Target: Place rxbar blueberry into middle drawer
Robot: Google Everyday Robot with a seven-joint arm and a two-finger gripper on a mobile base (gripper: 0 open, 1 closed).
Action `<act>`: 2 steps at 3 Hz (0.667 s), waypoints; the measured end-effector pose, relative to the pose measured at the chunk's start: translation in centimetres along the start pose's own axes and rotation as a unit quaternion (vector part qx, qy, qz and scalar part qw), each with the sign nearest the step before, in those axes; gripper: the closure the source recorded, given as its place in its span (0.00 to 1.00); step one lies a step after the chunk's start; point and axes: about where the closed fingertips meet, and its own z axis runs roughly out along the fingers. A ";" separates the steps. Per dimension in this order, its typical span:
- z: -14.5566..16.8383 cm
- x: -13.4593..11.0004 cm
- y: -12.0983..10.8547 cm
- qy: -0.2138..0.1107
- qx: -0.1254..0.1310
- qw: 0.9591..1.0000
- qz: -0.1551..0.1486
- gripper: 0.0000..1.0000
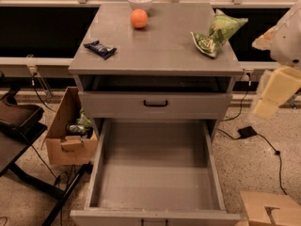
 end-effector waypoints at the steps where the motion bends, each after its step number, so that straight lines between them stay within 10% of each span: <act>1: 3.1 -0.8 -2.8 -0.055 0.030 0.997 0.046 0.00; 2: 5.1 -3.0 -7.9 -0.133 0.073 0.984 0.097 0.00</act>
Offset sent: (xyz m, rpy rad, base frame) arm 0.2060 0.0128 0.0263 0.5394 -0.4972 -0.2726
